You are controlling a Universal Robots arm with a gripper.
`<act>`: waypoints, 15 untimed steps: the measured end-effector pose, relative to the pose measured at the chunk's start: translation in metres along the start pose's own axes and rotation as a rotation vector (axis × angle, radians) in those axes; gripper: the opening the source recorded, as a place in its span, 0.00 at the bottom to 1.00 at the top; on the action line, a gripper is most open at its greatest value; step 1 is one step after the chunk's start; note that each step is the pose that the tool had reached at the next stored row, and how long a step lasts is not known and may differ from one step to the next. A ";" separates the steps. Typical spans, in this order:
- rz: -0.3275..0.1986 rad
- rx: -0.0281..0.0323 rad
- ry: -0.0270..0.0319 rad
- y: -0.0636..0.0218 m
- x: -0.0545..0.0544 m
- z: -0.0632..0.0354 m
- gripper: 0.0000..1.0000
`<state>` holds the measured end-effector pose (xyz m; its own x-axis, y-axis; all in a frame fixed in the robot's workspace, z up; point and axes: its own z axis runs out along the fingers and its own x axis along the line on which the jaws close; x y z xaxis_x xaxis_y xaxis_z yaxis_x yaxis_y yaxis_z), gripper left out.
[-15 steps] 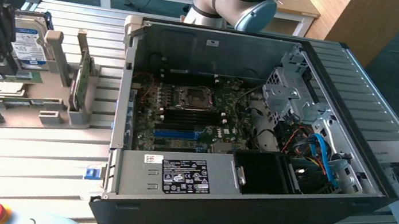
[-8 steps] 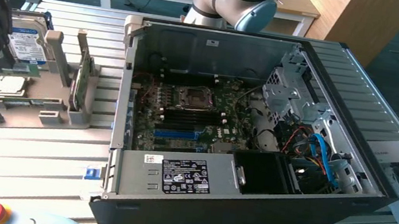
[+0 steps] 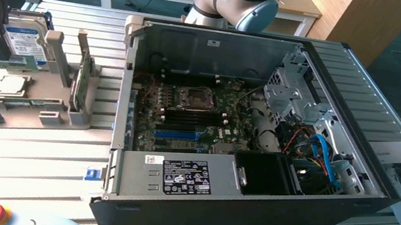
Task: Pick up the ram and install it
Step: 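Pick up the ram and move it above insertion slot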
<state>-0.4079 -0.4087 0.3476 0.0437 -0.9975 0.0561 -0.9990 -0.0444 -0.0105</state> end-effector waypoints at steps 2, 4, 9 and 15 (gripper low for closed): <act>0.000 -0.0001 0.0001 0.0000 0.000 -0.0041 0.12; 0.000 -0.0001 0.0001 -0.0001 0.000 -0.0078 0.12; 0.000 0.0000 0.0001 -0.0002 0.001 -0.0177 0.12; 0.000 0.0000 0.0000 -0.0003 0.002 -0.0302 0.12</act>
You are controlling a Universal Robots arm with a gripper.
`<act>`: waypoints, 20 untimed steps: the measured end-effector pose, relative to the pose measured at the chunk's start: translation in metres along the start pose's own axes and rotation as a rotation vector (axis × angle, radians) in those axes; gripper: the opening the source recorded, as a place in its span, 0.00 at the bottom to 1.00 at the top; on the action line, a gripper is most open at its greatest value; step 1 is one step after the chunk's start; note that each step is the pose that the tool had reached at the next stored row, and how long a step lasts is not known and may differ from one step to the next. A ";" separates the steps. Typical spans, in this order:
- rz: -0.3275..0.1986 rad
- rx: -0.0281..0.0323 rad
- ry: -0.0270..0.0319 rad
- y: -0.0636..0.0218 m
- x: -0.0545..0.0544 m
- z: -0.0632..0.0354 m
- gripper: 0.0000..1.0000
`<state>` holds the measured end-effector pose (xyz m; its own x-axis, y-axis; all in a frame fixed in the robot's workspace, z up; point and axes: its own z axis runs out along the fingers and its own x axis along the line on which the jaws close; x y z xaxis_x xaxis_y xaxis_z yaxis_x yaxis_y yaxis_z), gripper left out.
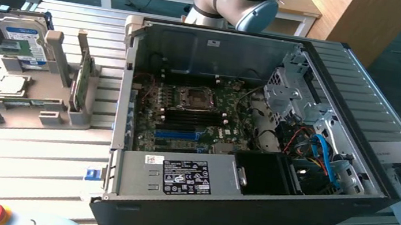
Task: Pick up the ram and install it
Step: 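Pick up the ram and move it above insertion slot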
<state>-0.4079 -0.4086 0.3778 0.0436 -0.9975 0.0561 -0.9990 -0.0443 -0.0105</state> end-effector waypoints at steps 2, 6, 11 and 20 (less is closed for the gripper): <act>0.000 0.0000 0.0001 0.0000 0.000 -0.0035 0.12; 0.000 0.0002 -0.0001 0.0000 0.000 -0.0061 0.12; 0.000 0.0009 0.0001 -0.0001 0.000 -0.0063 0.12; 0.001 0.0130 -0.0015 -0.0001 0.000 -0.0062 0.12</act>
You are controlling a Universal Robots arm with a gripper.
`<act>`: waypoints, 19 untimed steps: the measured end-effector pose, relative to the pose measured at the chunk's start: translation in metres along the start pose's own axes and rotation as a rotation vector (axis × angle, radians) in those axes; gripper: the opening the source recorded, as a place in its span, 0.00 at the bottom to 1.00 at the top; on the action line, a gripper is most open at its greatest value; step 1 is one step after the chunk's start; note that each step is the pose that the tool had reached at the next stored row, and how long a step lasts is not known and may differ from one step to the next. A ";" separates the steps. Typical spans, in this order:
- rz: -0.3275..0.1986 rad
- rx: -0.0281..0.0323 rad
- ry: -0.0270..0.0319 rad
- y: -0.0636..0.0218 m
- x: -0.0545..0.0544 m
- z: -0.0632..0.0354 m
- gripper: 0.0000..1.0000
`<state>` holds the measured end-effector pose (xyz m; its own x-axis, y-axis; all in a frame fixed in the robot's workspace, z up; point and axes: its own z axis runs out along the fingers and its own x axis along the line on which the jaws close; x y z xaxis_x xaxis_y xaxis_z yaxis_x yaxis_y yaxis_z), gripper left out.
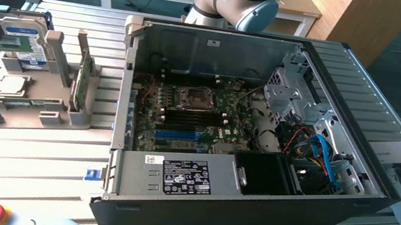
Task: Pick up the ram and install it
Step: 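Pick up the ram and move it above insertion slot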
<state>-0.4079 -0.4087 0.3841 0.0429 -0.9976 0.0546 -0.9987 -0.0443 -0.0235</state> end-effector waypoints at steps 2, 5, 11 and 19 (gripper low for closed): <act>0.000 0.0052 -0.0015 0.0000 0.000 0.0000 0.12; 0.001 0.0096 -0.0030 -0.0001 0.000 0.0000 0.12; 0.003 0.0094 -0.0030 -0.0010 0.002 0.0001 0.12; 0.008 0.0067 -0.0028 -0.0108 0.005 0.0005 0.12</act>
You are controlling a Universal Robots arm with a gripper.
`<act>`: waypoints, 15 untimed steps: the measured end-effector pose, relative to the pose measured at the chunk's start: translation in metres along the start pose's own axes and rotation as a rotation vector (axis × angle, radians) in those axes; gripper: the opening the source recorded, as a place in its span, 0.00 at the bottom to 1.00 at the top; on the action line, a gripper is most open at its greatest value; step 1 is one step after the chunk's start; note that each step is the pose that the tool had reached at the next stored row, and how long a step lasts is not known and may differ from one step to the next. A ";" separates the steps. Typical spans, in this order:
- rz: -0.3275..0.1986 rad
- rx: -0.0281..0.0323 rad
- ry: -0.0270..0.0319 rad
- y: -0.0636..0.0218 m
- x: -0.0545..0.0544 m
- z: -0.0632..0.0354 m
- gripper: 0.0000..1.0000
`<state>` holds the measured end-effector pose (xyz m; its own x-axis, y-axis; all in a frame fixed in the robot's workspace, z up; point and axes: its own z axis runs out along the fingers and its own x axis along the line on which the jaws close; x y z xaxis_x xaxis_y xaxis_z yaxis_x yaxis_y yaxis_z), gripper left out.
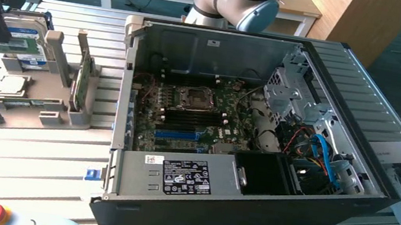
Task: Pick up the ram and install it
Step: 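Pick up the ram and move it above insertion slot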
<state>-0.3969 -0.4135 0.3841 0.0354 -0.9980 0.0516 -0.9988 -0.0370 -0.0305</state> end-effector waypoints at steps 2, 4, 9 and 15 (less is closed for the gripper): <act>0.001 -0.0014 -0.0001 -0.0034 0.001 0.0002 0.12; 0.002 -0.0030 -0.0001 -0.0071 0.001 0.0003 0.12; 0.003 -0.0091 -0.0003 -0.0173 0.004 0.0007 0.12; 0.003 -0.0149 -0.0005 -0.0312 0.007 0.0014 0.12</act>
<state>-0.3654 -0.4193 0.3841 0.0327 -0.9982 0.0510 -0.9993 -0.0335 -0.0158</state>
